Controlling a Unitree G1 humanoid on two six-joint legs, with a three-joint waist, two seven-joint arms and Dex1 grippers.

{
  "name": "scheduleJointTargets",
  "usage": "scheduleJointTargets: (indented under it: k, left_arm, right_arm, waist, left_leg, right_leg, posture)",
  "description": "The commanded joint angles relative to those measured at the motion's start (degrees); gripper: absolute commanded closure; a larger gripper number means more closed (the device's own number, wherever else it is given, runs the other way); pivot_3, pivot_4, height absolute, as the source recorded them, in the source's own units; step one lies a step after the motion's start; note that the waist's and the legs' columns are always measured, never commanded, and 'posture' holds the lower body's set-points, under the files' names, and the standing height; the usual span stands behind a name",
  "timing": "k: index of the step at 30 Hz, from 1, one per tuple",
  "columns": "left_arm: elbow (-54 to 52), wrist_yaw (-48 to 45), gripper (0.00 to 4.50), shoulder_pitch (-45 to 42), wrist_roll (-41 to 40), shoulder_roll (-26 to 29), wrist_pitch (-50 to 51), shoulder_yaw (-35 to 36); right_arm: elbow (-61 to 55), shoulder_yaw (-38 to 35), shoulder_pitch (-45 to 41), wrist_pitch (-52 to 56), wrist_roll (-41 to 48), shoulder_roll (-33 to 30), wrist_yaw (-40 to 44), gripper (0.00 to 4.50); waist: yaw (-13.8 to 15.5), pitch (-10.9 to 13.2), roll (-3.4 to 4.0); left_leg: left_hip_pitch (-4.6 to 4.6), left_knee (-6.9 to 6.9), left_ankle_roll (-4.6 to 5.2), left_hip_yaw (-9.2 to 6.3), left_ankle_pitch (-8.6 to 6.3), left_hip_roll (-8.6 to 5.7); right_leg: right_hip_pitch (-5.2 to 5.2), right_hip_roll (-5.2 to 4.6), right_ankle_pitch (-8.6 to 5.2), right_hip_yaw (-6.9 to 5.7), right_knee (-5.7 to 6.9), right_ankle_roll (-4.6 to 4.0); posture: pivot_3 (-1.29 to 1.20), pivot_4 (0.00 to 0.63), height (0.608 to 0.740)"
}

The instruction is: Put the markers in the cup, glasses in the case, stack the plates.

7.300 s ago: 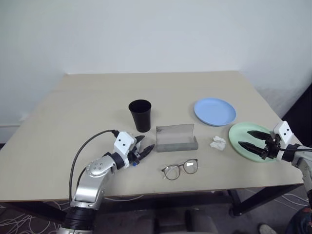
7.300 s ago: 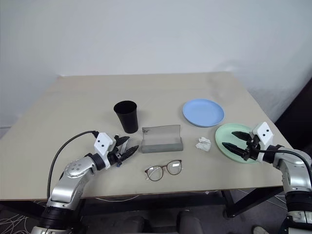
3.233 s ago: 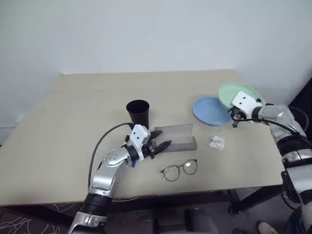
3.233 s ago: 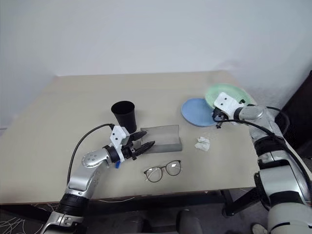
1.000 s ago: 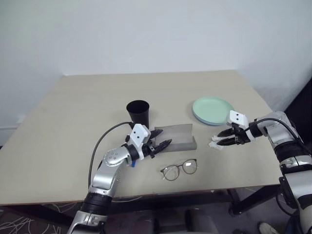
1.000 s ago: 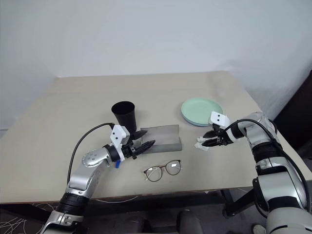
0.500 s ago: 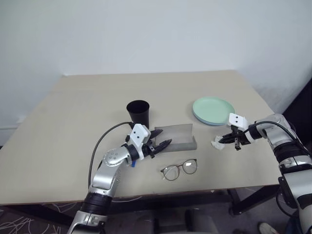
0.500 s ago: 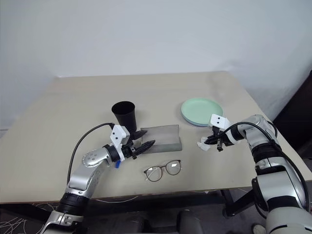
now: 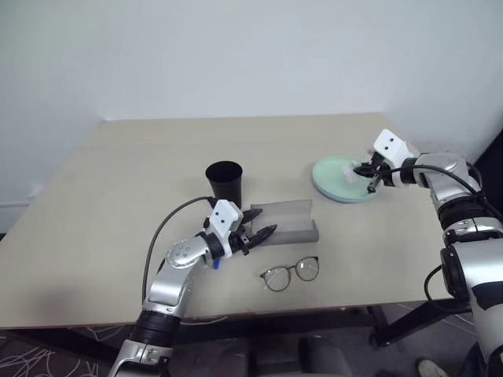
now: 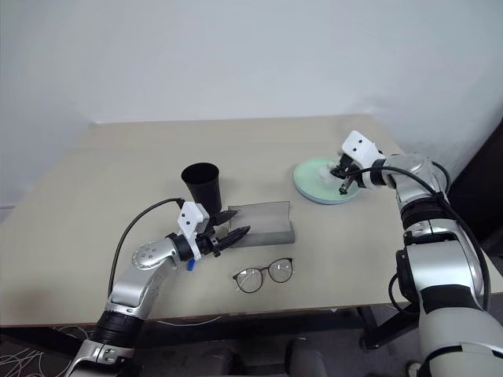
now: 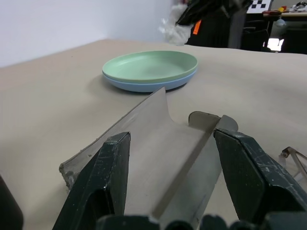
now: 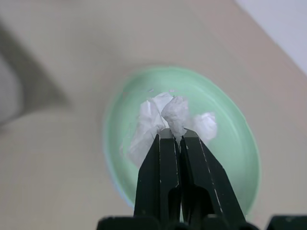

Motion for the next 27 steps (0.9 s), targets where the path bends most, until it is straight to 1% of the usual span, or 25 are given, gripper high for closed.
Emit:
scheduleJointTargets:
  k: [1,5,6,8,9,12,18,21,25,27]
  left_arm:
    - [-1.25,0.18,1.6,-1.4,-0.16,-0.07,-0.93,0.34]
    - [-1.83,0.35,1.6,-0.98,-0.21,0.3,-0.86,0.73]
    - [-2.12,0.42,1.6,-0.69,-0.22,0.43,-0.81,0.83]
    - [-2.48,0.55,1.6,-0.3,-0.26,0.62,-0.74,0.94]
    - [-2.58,0.59,1.6,-0.19,-0.29,0.7,-0.71,0.97]
    - [-2.8,0.76,1.6,-0.03,-0.4,0.88,-0.62,0.96]
    - [-2.74,0.95,1.6,-0.31,-0.48,1.07,-0.52,0.98]
    - [-2.8,1.05,1.6,-0.23,-0.54,1.18,-0.53,1.0]
    - [-2.66,1.21,1.6,0.08,-0.48,1.28,-0.71,1.06]
    - [-2.62,1.26,1.6,0.2,-0.47,1.28,-0.7,1.05]
  right_arm:
    - [2.85,-0.53,-2.71,-0.83,-1.12,1.28,-5.62,4.46]
    - [4.88,-0.52,-2.79,-0.77,-1.97,2.6,-7.83,4.46]
    - [5.13,-0.56,-2.78,-0.72,-2.03,2.82,-8.04,4.09]
    - [5.47,-0.71,-2.83,-0.62,-2.05,3.07,-8.26,3.61]
    - [5.61,-0.78,-2.87,-0.58,-2.08,3.15,-8.37,3.29]
    - [5.85,-0.89,-2.85,-0.47,-2.2,3.22,-8.68,2.17]
    - [5.28,-1.72,-3.05,-1.77,-1.39,3.06,-8.49,0.17]
    - [4.11,-3.38,-3.35,-3.29,0.51,2.78,-5.55,0.17]
    - [0.51,-5.07,-2.07,-6.54,3.5,1.87,4.88,0.17]
    - [-3.29,-5.07,-0.12,-7.49,5.21,1.02,12.36,0.17]
  waist:
    - [-0.05,0.0,0.01]
    - [-0.18,-0.01,0.03]
    - [-0.18,-0.01,0.03]
    - [-0.2,-0.01,0.03]
    - [-0.2,-0.01,0.03]
    - [-0.2,-0.01,0.03]
    - [-0.19,-0.01,0.03]
    - [-0.19,-0.01,0.04]
    - [-0.21,-0.01,0.04]
    - [-0.19,-0.01,0.05]
  left_leg:
    - [0.01,-0.01,0.0,0.0,0.0,0.0]
    - [0.03,-0.01,0.01,-0.01,0.01,0.01]
    - [0.04,-0.01,0.01,0.0,0.01,0.01]
    - [0.04,0.0,0.02,0.0,0.02,0.01]
    - [0.05,-0.01,0.02,0.01,0.02,0.01]
    - [0.05,-0.01,0.02,0.0,0.02,0.01]
    - [0.03,-0.01,0.02,-0.01,0.01,0.0]
    - [0.04,-0.01,0.02,-0.01,0.01,0.01]
    - [0.05,-0.01,0.02,-0.01,0.01,0.02]
    - [0.06,-0.01,0.02,-0.02,0.01,0.02]
  right_leg:
    - [0.0,0.01,0.0,0.0,0.01,0.0]
    - [0.01,0.03,0.0,0.0,0.03,0.0]
    - [0.02,0.03,0.0,0.01,0.03,0.0]
    - [0.02,0.03,0.0,0.02,0.03,0.0]
    - [0.03,0.03,0.0,0.02,0.02,0.0]
    - [0.02,0.03,0.0,0.02,0.03,0.0]
    - [0.03,0.03,0.0,0.02,0.02,0.0]
    - [0.02,0.03,0.0,0.02,0.02,0.01]
    - [0.03,0.05,0.01,0.02,0.03,0.02]
    - [0.03,0.05,0.02,0.02,0.03,0.03]
  posture:
    - [0.0,0.0,0.733]
    - [0.0,0.0,0.733]
    - [0.0,0.0,0.733]
    - [0.0,0.0,0.733]
    - [0.0,0.0,0.733]
    - [0.0,0.0,0.733]
    - [0.0,0.0,0.733]
    - [0.0,0.0,0.733]
    - [0.0,0.0,0.733]
    - [0.0,0.0,0.733]
